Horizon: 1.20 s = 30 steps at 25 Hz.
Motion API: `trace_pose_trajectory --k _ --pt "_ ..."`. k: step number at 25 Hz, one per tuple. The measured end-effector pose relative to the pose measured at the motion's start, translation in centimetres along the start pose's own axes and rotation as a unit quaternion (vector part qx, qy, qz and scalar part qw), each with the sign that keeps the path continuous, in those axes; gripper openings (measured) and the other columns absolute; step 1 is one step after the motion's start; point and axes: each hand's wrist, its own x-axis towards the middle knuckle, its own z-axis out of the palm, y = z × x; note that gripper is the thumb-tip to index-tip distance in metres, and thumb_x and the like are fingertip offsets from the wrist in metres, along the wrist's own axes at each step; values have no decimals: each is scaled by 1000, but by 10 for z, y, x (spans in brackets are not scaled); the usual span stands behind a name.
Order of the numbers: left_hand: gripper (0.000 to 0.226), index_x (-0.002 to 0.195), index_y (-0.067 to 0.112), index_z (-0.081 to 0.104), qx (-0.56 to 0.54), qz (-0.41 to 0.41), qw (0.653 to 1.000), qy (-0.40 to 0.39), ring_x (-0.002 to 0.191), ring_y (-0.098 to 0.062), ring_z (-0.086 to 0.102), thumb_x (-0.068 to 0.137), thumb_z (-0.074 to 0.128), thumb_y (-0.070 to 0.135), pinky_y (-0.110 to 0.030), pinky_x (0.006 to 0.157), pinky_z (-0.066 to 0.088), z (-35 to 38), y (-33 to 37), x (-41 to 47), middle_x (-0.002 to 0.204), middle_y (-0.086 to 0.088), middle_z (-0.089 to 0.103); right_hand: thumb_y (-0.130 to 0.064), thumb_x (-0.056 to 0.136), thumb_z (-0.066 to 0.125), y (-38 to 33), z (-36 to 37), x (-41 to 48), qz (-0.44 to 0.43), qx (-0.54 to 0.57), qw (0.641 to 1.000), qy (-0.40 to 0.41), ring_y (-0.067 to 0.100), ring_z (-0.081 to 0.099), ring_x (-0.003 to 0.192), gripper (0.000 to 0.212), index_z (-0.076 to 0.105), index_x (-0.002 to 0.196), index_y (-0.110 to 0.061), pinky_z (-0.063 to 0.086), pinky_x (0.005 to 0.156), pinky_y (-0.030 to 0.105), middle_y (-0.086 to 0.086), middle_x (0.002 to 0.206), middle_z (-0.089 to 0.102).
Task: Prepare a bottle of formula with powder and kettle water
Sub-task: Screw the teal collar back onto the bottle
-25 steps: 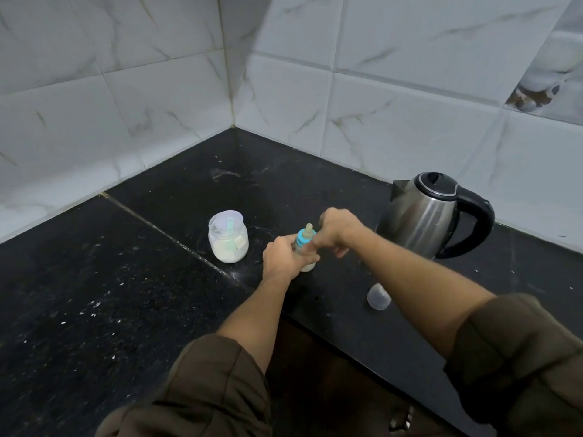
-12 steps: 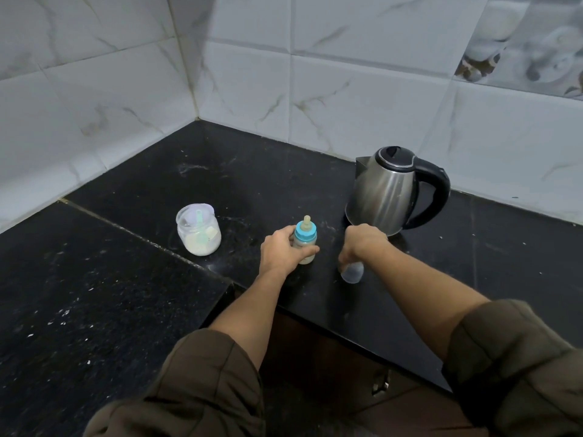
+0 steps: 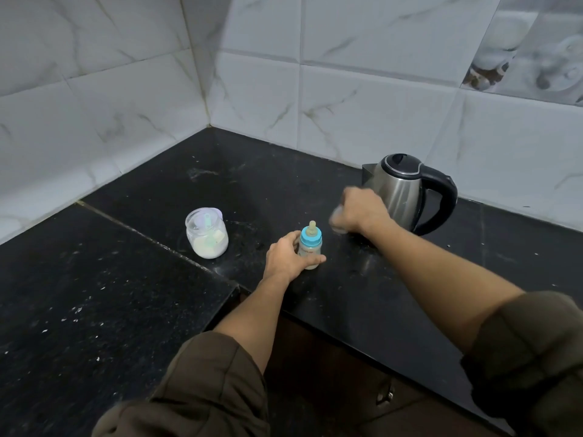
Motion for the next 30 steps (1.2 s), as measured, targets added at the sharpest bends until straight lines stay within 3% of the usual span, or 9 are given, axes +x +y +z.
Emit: trace_pose_trajectory --k 3,8,19,30 --pt "95 146 21 55 3 11 1000 17 132 -14 58 64 97 42 -44 114 47 -3 7 1 140 4 65 -33 79 74 -23 -26 8 -79 75 994 20 27 67 102 37 69 114 -21 54 81 33 5 108 71" --pt "64 128 22 67 16 18 1000 -2 114 -11 68 73 92 41 -45 104 54 -3 7 4 120 6 74 -35 79 83 -36 -11 3 -180 -25 980 -82 22 67 113 52 71 129 -24 56 93 34 -1 125 73" --pt "44 106 26 72 24 22 999 3 96 -10 72 71 92 45 -44 95 58 -4 4 4 95 10 76 -37 83 82 -28 26 6 -189 -80 973 -102 22 67 112 60 65 139 -23 57 96 37 1 131 69" --pt "52 115 24 71 15 27 999 7 102 -8 71 71 92 44 -44 97 58 -1 0 9 103 10 77 -39 82 81 -36 26 9 -209 -171 958 -94 23 69 105 59 68 136 -20 59 92 37 2 120 74"
